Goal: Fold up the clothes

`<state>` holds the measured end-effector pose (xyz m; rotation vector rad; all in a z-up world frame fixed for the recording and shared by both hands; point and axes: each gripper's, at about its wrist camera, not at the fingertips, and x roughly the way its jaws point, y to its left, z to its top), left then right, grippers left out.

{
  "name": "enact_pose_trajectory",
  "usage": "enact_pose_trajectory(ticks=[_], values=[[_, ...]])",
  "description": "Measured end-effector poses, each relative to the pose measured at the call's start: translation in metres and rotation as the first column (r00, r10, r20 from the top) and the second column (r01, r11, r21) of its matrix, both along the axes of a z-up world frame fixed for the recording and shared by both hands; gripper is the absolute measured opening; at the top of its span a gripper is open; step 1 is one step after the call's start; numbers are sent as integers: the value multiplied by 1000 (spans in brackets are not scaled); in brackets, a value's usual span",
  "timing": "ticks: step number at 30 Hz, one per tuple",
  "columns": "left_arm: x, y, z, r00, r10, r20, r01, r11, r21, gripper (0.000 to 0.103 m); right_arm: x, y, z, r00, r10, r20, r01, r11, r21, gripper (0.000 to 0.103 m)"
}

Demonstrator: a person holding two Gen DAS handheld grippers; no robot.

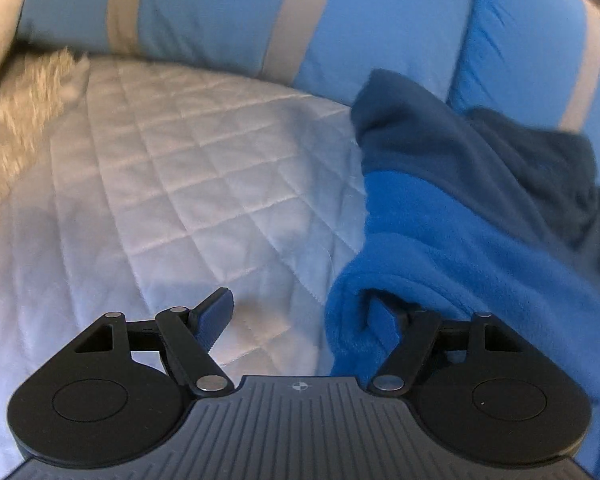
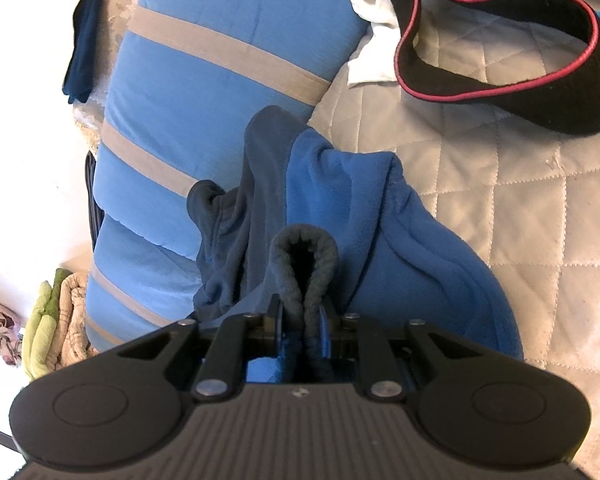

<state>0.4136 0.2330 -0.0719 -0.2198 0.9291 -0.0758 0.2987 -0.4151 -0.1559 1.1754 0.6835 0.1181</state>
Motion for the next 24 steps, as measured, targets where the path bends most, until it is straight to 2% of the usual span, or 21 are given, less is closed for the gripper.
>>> enact_pose_trajectory(ticks=[2, 4, 6, 8, 11, 13, 15, 20, 22, 24], values=[[1, 7, -6, 999, 33, 15, -31, 997, -66, 69, -1, -1, -1, 1000, -6, 0, 6, 1000, 10, 18], [-1, 14, -9, 997, 63, 46, -57, 990, -127, 57, -1, -2, -2, 1000, -11, 0, 11, 1000, 17, 18], [0, 20, -11, 996, 75, 45, -64, 976, -207, 28, -2, -4, -2, 1000, -20, -3, 20, 1000, 20, 18], [0, 21, -11, 995, 83, 47, -67, 960, -273, 13, -3, -5, -2, 1000, -31, -4, 31, 999, 24, 17], [-1, 22, -4, 991, 119, 65, -93, 945, -314, 10, -4, -6, -3, 999, -40, -6, 40, 999, 29, 17], [1, 35, -11, 984, 176, 17, -152, 891, -427, 9, -4, -6, -3, 999, -41, -7, 41, 999, 26, 17], [4, 50, -23, 973, 225, -53, -218, 817, -534, 8, -4, -6, -3, 999, -40, -10, 40, 999, 21, 16], [3, 60, -42, 949, 281, -143, -306, 714, -630, 7, -1, -2, -2, 999, -32, -35, 32, 999, -3, 16], [4, 61, -44, 943, 287, -166, -325, 700, -636, 7, 0, -2, -4, 998, -28, -53, 28, 1000, -8, 16], [6, 60, -45, 943, 284, -177, -330, 706, -627, 8, 1, -1, -5, 997, -14, -70, 13, 1000, -13, 16]])
